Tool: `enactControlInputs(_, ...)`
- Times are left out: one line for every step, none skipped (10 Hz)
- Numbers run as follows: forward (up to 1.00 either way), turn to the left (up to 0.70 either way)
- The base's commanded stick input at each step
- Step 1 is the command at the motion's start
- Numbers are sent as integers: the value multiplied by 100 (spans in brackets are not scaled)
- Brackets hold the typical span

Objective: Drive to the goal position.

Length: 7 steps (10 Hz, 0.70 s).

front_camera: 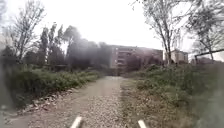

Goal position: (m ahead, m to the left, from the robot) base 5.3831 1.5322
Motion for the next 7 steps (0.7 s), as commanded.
enactControlInputs(70,-20)
enactControlInputs(70,-30)
enactControlInputs(70,-35)
enactControlInputs(70,-28)
enactControlInputs(70,-14)
enactControlInputs(70,0)
enactControlInputs(70,0)
